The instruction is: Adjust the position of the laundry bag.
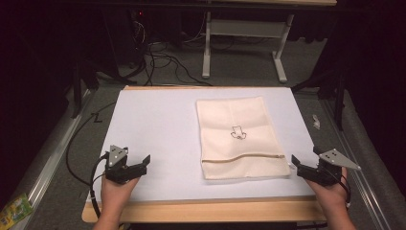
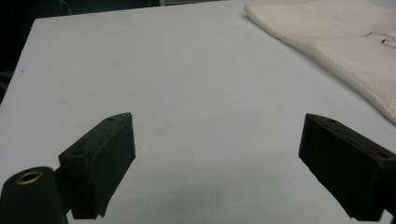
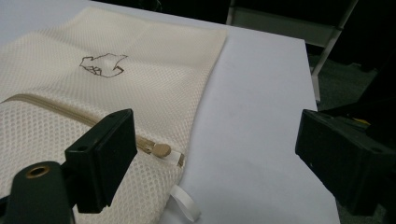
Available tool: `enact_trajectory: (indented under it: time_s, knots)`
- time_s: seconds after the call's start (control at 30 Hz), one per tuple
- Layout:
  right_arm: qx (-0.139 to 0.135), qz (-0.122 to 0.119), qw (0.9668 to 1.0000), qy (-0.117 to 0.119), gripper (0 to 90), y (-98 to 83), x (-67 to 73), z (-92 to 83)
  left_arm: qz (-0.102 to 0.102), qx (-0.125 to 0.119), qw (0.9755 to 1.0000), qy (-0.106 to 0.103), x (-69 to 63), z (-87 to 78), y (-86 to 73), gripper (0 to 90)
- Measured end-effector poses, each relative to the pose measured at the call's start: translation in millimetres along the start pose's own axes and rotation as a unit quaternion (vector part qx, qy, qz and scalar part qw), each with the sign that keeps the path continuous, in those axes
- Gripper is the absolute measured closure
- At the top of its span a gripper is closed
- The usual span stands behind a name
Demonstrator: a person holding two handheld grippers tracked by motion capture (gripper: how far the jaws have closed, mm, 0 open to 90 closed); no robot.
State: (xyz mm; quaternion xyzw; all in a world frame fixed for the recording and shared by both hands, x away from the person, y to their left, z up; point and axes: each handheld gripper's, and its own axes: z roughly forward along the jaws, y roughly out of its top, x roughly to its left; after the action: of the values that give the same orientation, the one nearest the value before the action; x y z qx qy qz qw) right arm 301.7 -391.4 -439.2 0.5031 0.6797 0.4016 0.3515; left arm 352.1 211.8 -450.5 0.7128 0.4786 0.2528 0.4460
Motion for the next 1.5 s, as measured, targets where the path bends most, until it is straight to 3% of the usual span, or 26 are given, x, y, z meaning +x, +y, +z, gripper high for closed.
enact_trajectory:
  time_s: [0.1, 0.27, 0.47, 0.67, 0.77, 0.93, 1.03, 1.13, 1.23, 1.3, 1.33, 1.4, 1.47, 1.5]
  knots:
    - [0.005, 0.009, 0.9999, 0.001, 14.8, -0.2, -1.0, 2.4, -0.005, -0.001, 1.0, -0.003, 0.9, 1.6, -0.5, 12.8]
    - [0.014, 0.019, 0.9997, 0.009, 15.7, -3.3, -2.2, 4.1, 0.006, 0.0, 0.9999, -0.009, -3.5, 3.5, 0.0, 15.2]
    - [0.009, 0.015, 0.9997, 0.014, 17.1, -3.4, -1.3, 4.2, 0.01, 0.001, 0.9998, -0.018, -10.0, 4.4, 0.0, 15.8]
    - [0.008, 0.017, 0.9997, 0.016, 17.1, -3.5, 1.9, 4.9, 0.022, 0.01, 0.9984, -0.05, -24.8, 10.7, 0.8, 20.8]
    - [0.009, 0.014, 0.9997, 0.016, 17.1, -3.4, 2.3, 5.6, 0.03, 0.021, 0.9965, -0.075, -41.0, 21.3, 3.3, 22.4]
    - [0.014, 0.008, 0.9997, 0.016, 17.8, -4.2, 3.6, 8.9, 0.045, 0.052, 0.9884, -0.135, -80.1, 51.0, 13.6, 30.8]
    - [0.016, 0.004, 0.9997, 0.017, 18.3, -4.0, 4.6, 10.7, 0.052, 0.059, 0.9848, -0.154, -104.2, 70.1, 19.2, 36.1]
    - [0.019, 0.003, 0.9996, 0.021, 18.9, -4.1, 5.2, 10.6, 0.038, 0.064, 0.9845, -0.158, -124.0, 91.6, 24.6, 41.1]
    - [0.019, 0.002, 0.9995, 0.024, 19.4, -4.7, 4.8, 9.9, 0.037, 0.068, 0.9842, -0.159, -139.8, 112.4, 28.2, 47.6]
    - [0.019, 0.005, 0.9995, 0.024, 19.9, -5.1, 4.3, 9.2, 0.043, 0.084, 0.9835, -0.154, -149.1, 123.9, 26.4, 50.5]
    - [0.018, 0.007, 0.9995, 0.024, 20.1, -5.3, 4.2, 8.7, 0.057, 0.096, 0.9832, -0.145, -153.6, 128.6, 25.0, 52.4]
    - [0.017, 0.007, 0.9995, 0.025, 20.4, -5.7, 4.2, 8.0, 0.08, 0.105, 0.9836, -0.123, -158.9, 130.8, 23.5, 64.6]
    - [0.018, 0.007, 0.9995, 0.026, 21.1, -6.4, 3.4, 8.3, 0.09, 0.103, 0.9838, -0.115, -159.1, 128.2, 23.0, 86.7]
    - [0.018, 0.007, 0.9995, 0.026, 21.1, -6.4, 3.4, 8.3, 0.094, 0.103, 0.9834, -0.116, -157.9, 127.0, 21.9, 86.7]
